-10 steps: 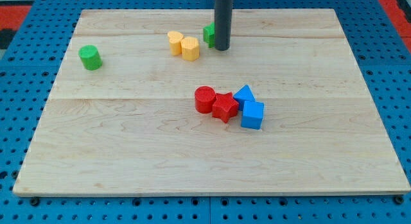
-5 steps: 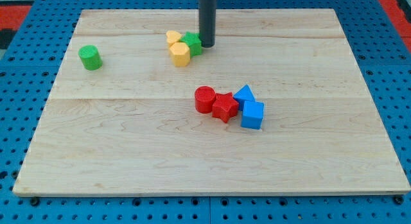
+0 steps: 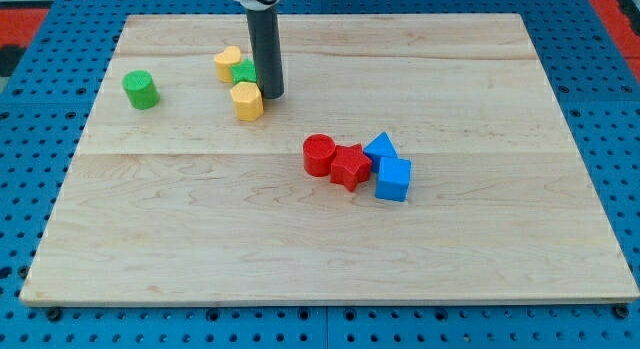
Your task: Push the yellow hexagon towards green circle
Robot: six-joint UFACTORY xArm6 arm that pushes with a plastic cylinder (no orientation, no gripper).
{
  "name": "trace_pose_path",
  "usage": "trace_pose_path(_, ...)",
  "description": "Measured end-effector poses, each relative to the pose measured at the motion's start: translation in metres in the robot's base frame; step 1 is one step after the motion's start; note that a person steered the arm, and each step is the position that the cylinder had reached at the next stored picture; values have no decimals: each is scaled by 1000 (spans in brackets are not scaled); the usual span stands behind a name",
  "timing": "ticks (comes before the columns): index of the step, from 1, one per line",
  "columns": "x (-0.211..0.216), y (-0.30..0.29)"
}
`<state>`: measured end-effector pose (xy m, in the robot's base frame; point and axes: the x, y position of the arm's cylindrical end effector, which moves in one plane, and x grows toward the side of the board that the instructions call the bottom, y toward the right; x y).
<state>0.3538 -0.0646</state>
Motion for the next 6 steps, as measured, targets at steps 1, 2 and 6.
trace_pose_path(1,12,-6)
trace_pose_path(2,17,-45)
trace_pose_path(6,89,-85)
